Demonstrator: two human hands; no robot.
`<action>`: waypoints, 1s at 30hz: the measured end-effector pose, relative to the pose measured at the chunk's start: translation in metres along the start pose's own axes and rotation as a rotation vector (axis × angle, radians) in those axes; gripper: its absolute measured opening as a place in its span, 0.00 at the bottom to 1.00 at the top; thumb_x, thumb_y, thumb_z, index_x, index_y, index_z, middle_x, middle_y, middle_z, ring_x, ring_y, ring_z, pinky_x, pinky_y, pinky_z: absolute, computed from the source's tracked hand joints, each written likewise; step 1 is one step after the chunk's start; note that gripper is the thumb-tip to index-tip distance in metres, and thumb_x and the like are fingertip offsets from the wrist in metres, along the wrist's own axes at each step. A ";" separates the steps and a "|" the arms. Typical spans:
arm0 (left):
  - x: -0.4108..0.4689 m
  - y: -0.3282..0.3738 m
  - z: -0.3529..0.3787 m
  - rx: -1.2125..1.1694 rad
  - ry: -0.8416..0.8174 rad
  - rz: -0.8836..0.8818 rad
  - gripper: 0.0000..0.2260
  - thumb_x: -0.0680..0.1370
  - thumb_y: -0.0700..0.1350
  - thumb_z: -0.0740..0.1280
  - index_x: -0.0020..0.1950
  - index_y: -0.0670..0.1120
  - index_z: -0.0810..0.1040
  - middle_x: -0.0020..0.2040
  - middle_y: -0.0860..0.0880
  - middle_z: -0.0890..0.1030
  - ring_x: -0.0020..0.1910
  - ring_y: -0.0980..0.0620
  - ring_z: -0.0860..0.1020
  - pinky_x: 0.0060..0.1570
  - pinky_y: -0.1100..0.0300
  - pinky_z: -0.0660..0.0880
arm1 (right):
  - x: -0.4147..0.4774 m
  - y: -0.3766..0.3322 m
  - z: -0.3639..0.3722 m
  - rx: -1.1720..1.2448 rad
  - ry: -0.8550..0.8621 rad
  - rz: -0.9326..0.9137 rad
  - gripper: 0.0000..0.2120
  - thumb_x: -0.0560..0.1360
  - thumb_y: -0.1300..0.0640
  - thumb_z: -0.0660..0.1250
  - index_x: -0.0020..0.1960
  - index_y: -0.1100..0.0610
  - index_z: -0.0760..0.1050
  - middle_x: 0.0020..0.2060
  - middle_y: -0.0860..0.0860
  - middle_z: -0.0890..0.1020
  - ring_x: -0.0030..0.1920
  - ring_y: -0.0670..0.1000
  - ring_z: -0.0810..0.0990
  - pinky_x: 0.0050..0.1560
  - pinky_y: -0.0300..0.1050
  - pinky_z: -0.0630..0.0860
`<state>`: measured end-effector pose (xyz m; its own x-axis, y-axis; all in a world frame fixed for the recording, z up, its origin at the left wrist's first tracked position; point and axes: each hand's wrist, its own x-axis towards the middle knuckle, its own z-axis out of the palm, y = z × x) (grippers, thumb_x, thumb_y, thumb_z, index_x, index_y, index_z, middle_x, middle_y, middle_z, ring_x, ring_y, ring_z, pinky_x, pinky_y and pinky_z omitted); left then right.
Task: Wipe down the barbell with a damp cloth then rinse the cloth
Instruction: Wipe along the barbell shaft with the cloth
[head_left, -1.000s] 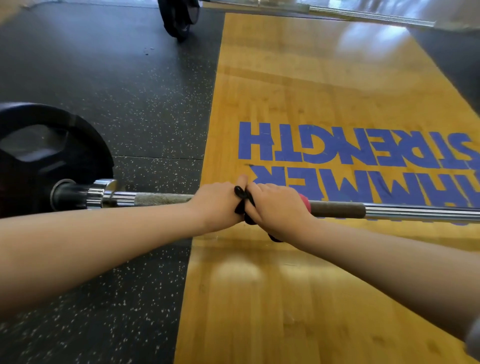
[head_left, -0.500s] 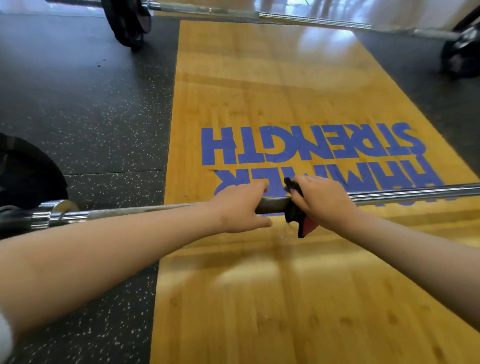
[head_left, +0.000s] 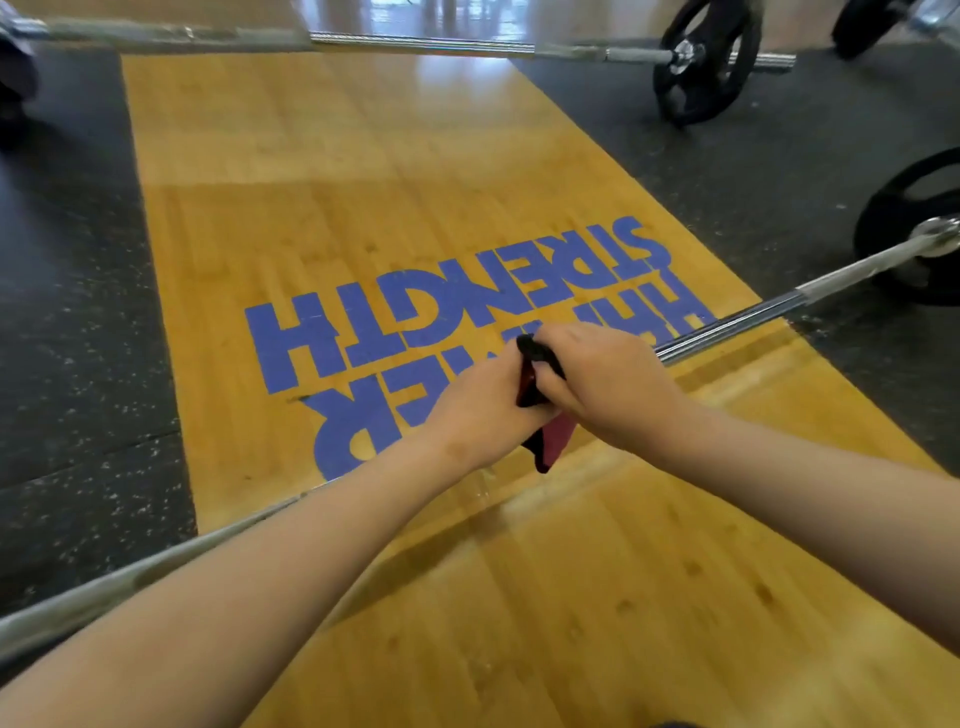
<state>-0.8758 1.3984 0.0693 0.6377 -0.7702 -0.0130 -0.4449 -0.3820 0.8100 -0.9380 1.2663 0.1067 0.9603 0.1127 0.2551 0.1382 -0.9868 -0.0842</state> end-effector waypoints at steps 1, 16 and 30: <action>0.001 0.000 -0.003 -0.025 -0.001 0.003 0.07 0.76 0.49 0.66 0.51 0.47 0.74 0.42 0.50 0.79 0.41 0.50 0.78 0.38 0.53 0.75 | 0.002 -0.004 -0.005 -0.018 -0.021 0.003 0.18 0.77 0.48 0.51 0.44 0.59 0.75 0.34 0.51 0.78 0.33 0.54 0.75 0.28 0.45 0.68; 0.024 0.040 0.023 -0.328 0.042 -0.089 0.07 0.77 0.46 0.65 0.53 0.48 0.70 0.41 0.48 0.80 0.39 0.49 0.78 0.40 0.48 0.76 | 0.004 0.023 -0.037 -0.089 -0.151 0.144 0.08 0.80 0.53 0.58 0.42 0.54 0.64 0.32 0.47 0.69 0.33 0.51 0.68 0.27 0.43 0.60; 0.200 0.175 0.198 -0.553 -0.056 -0.356 0.10 0.75 0.42 0.71 0.52 0.38 0.77 0.48 0.41 0.83 0.50 0.44 0.82 0.55 0.46 0.75 | -0.113 0.303 -0.055 0.266 0.164 0.357 0.20 0.77 0.46 0.49 0.47 0.57 0.74 0.37 0.51 0.79 0.39 0.53 0.75 0.37 0.53 0.71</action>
<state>-0.9507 1.0763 0.0918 0.6458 -0.6765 -0.3538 0.1851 -0.3109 0.9323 -1.0183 0.9485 0.1053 0.9111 -0.2691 0.3121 -0.1159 -0.8941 -0.4325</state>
